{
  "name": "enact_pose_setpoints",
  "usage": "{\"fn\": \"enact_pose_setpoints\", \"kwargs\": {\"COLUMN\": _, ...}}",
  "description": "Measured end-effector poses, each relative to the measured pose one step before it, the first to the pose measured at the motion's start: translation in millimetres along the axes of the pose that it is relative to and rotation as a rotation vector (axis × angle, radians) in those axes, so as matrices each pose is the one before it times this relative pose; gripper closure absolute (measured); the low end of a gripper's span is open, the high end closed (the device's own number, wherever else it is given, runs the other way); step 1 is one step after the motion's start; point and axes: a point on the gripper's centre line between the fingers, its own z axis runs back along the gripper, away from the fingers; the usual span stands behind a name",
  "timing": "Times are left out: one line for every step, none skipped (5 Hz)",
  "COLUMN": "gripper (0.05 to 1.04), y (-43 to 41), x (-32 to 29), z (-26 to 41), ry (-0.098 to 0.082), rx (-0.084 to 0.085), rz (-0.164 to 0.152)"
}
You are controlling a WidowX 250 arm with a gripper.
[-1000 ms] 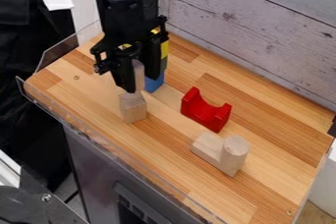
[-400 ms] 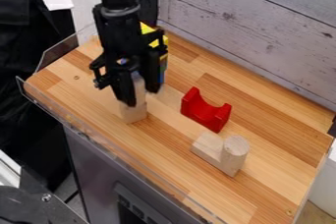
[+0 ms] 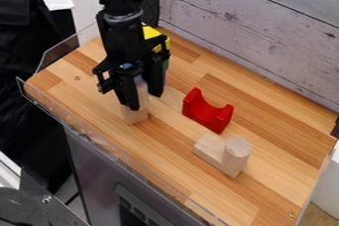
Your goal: Remove the cylinder in top of object and put on top of the cube
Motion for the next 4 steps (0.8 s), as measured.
{"fn": "enact_pose_setpoints", "kwargs": {"gripper": 0.553, "y": -0.44, "x": 2.18, "z": 2.46, "ry": -0.0061, "rx": 0.0036, "rz": -0.0035}}
{"fn": "enact_pose_setpoints", "kwargs": {"gripper": 0.553, "y": -0.36, "x": 1.99, "z": 0.32, "ry": -0.0034, "rx": 0.0055, "rz": -0.0029}}
{"fn": "enact_pose_setpoints", "kwargs": {"gripper": 0.489, "y": -0.62, "x": 0.65, "z": -1.61, "ry": 0.0046, "rx": 0.0078, "rz": -0.0033}}
{"fn": "enact_pose_setpoints", "kwargs": {"gripper": 0.185, "y": -1.50, "x": -1.03, "z": -0.70, "ry": 0.0172, "rx": 0.0084, "rz": 0.0043}}
